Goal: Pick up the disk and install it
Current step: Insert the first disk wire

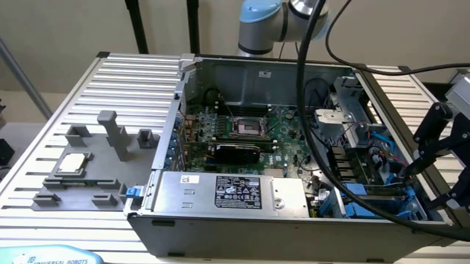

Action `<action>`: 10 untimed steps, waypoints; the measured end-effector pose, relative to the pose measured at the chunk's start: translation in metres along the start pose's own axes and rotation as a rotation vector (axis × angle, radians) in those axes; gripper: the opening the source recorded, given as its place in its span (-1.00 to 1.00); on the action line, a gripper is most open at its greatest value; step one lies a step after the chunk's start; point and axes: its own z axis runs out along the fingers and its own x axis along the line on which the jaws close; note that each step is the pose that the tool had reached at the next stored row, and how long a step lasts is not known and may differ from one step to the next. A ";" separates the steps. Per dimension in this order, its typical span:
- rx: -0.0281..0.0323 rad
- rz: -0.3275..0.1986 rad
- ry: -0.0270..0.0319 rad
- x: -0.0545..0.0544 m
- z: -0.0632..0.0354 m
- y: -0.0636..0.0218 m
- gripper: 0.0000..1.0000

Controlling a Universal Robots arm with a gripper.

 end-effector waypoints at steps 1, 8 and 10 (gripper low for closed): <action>-0.0001 -0.007 -0.0006 0.000 0.0015 0.0007 0.16; -0.0007 -0.064 -0.0092 0.001 0.0084 0.0066 0.00; -0.0013 -0.086 -0.0094 0.001 0.0093 0.0066 -0.15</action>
